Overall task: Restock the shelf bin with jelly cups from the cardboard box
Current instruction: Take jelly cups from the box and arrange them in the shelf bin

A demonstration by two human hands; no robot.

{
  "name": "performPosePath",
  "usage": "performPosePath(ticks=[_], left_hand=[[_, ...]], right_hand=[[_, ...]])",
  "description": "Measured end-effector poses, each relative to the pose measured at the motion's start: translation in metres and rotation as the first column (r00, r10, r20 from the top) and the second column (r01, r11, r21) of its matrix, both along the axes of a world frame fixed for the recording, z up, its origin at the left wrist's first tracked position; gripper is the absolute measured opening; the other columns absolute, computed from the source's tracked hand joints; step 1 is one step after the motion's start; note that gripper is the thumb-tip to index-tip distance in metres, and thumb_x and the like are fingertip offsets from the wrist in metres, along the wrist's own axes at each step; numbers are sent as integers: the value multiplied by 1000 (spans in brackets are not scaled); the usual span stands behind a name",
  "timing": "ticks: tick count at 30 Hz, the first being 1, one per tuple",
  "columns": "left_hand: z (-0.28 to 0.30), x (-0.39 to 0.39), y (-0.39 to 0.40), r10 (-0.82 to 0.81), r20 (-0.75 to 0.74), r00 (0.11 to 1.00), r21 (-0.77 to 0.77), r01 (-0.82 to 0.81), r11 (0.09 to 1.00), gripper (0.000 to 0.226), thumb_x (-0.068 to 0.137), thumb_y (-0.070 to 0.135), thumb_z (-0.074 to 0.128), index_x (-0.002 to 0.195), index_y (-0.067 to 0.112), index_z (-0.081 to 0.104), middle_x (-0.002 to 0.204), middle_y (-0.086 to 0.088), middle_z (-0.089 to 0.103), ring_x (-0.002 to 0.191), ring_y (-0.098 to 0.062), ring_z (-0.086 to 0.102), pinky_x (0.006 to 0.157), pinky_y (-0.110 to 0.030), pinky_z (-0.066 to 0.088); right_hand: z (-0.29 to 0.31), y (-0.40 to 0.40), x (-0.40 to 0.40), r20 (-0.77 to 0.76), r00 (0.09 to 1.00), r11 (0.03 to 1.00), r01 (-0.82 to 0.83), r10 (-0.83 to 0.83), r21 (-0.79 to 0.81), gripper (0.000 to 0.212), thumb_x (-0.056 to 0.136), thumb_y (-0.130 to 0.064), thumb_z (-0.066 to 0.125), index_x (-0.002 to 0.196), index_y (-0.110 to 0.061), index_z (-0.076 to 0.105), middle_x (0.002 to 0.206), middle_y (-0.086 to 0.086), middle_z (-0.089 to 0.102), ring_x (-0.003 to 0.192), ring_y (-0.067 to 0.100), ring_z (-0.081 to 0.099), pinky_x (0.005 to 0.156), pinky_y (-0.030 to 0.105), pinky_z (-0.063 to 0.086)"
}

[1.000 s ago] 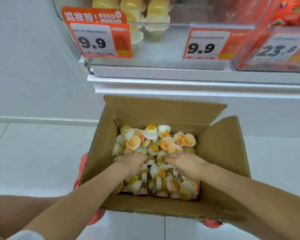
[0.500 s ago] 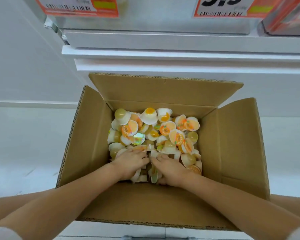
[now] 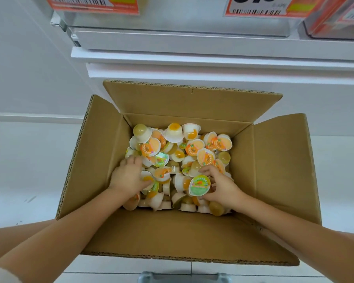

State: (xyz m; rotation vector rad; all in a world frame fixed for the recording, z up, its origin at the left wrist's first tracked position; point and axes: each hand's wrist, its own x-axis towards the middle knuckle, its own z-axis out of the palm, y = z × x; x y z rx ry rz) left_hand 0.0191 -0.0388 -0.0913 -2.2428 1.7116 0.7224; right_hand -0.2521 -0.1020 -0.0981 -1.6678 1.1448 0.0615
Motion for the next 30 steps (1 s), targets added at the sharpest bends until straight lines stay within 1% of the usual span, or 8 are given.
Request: performPosePath(ticks=[4,6,11,14,20,24,27,30], left_hand=[[-8,9,-1,138,-240,961,165,-100,981,68,67,45,79,124,23,50,127,-3,40,122,-22,37,99,-34,40],[-10,9,2,136,-280,950,185,-85,979,67,68,41,80,126,28,50,128,-2,35,124,-22,33,102,-34,38],[-12,10,11,-265,-49,963,124,269,955,71,77,46,69,138,32,36,131,0,34,126,-19,30,104,-33,33],[-14,9,9,-238,1,971,116,236,965,72,77,40,69,138,29,33,133,0,35,127,-21,30,103,-34,34],[-17,6,7,-132,65,989,122,123,985,54,88,10,58,137,16,33,138,-6,36,128,-27,35,100,-34,39],[-14,-3,3,36,208,977,-25,-31,999,43,89,-3,49,129,8,36,133,-12,38,114,-23,51,95,-29,43],[-20,4,-9,-103,384,917,-129,164,978,48,84,6,61,129,11,44,131,-7,45,117,-21,49,98,-26,41],[-19,11,-29,-278,407,870,76,271,960,39,90,13,52,128,13,42,134,-5,45,128,-24,34,104,-31,30]], right_hand=[[-7,3,-4,9,997,997,73,-73,14,70,66,-19,86,118,-34,42,116,-7,55,101,10,59,87,37,53],[-8,6,-5,10,997,997,71,-71,23,70,66,-17,86,118,-33,42,116,-6,55,101,11,60,87,38,53],[-8,8,-3,20,997,997,69,-69,20,68,66,-17,86,114,-34,42,114,-5,55,100,10,59,84,32,53],[-7,9,-1,29,997,997,71,-72,25,67,66,-16,85,115,-33,42,116,-4,56,100,9,58,82,28,52],[-8,11,-3,3,997,997,71,-71,37,67,66,-20,86,116,-32,44,116,-6,56,100,9,58,84,28,52],[-8,12,-4,-10,997,996,72,-72,54,66,66,-21,86,116,-32,44,115,-6,56,99,9,59,81,23,51],[-8,11,-4,-8,997,995,78,-78,60,66,65,-20,86,115,-31,45,114,-5,57,98,10,60,82,26,53],[-8,9,-3,-15,997,996,72,-72,57,66,65,-20,86,116,-30,45,113,-6,57,98,11,60,82,28,53]])
